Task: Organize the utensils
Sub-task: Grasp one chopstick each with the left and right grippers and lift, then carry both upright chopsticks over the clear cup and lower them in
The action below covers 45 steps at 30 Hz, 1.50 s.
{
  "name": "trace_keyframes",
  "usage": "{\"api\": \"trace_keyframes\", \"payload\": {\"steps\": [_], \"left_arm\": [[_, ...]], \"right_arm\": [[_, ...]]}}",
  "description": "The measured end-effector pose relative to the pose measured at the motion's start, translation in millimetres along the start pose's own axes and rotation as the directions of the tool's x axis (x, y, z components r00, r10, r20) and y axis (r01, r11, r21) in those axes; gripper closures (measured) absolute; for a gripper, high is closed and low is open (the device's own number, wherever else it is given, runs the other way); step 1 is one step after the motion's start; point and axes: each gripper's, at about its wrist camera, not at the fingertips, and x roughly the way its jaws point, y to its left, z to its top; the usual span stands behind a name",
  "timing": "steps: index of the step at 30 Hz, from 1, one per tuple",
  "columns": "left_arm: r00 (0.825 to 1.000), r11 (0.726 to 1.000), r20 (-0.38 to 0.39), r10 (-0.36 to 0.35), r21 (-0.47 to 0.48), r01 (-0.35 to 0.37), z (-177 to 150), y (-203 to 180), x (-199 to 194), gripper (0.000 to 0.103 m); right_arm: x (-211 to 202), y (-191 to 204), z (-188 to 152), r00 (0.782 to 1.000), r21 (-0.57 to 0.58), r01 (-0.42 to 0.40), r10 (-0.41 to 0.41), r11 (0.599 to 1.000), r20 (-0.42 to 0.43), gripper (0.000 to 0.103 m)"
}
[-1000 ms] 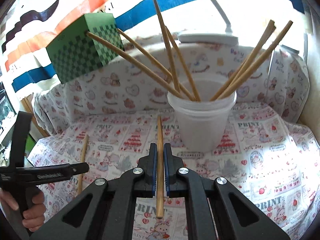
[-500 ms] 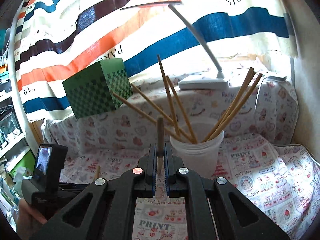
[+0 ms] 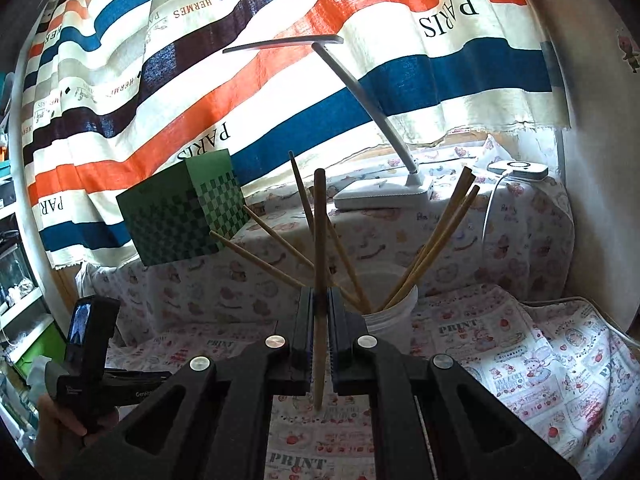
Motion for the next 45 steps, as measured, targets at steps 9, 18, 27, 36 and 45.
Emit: {"api": "trace_keyframes", "payload": {"steps": [9,18,27,36,45], "left_arm": [[0.988,0.993,-0.130,0.087,0.085,-0.076,27,-20,32,0.072],[0.989,0.995,-0.130,0.070,0.080,-0.060,44,-37,22,0.097],[0.974,0.988,0.216,-0.063,0.150,0.030,53,-76,-114,0.097],[0.899,0.980,0.428,-0.089,0.197,0.003,38,-110,-201,0.097],[0.827,0.982,0.536,-0.172,0.162,0.099,32,-115,-249,0.097]], "right_arm": [[0,-2,3,1.000,0.000,0.005,-0.005,1.000,-0.007,0.096],[2,-7,5,1.000,0.006,-0.021,0.021,1.000,-0.023,0.096],[3,-9,4,0.999,0.029,-0.029,0.030,0.999,-0.037,0.096],[6,-6,2,0.997,0.010,-0.028,0.028,1.000,-0.069,0.096],[2,-34,9,0.981,0.201,-0.177,0.190,0.963,-0.048,0.096]]}}
